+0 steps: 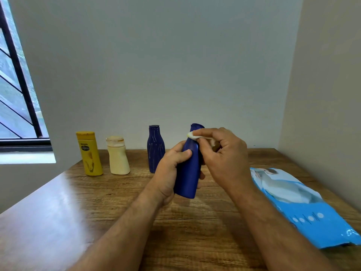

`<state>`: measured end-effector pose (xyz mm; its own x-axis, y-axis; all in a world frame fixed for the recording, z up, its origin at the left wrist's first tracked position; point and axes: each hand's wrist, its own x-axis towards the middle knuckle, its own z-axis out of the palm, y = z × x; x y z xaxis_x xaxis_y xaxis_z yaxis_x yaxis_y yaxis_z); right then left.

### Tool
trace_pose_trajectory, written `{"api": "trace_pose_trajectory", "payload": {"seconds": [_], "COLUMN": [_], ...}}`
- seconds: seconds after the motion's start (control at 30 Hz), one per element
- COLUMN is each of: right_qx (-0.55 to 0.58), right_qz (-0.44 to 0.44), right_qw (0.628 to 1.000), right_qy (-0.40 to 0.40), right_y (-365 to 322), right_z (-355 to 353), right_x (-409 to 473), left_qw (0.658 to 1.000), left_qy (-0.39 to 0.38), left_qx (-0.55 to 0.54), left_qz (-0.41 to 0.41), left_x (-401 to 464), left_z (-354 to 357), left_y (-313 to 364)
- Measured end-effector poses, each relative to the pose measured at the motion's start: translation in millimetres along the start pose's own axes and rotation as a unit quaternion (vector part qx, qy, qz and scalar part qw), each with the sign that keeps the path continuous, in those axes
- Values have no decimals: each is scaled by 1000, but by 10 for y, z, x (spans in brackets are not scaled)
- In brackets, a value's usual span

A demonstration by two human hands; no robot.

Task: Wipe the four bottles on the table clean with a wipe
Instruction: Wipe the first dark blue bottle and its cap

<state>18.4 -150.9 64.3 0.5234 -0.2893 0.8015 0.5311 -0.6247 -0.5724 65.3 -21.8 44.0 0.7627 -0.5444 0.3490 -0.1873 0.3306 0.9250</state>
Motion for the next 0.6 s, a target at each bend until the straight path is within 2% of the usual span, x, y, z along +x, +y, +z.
{"api": "trace_pose_trajectory", "payload": {"seconds": [0.1, 0.2, 0.33, 0.47, 0.6], "right_qx": [-24, 4, 44, -14, -9], "right_qz": [-7, 23, 21, -34, -18], "right_qw": [999, 998, 998, 999, 1000], "right_qy": [25, 54, 30, -5, 5], "right_y": [13, 38, 26, 32, 87], "right_z": [0, -6, -11, -1, 12], "right_x": [11, 28, 14, -2, -4], "left_qw": [1000, 1000, 999, 999, 996], "left_qy": [-12, 5, 1, 25, 30], "left_qx": [7, -6, -37, -40, -77], "left_qz": [-1, -15, -11, -7, -26], "left_x": [10, 33, 18, 5, -29], "left_z": [19, 33, 40, 14, 71], "left_y": [-17, -15, 37, 39, 61]}}
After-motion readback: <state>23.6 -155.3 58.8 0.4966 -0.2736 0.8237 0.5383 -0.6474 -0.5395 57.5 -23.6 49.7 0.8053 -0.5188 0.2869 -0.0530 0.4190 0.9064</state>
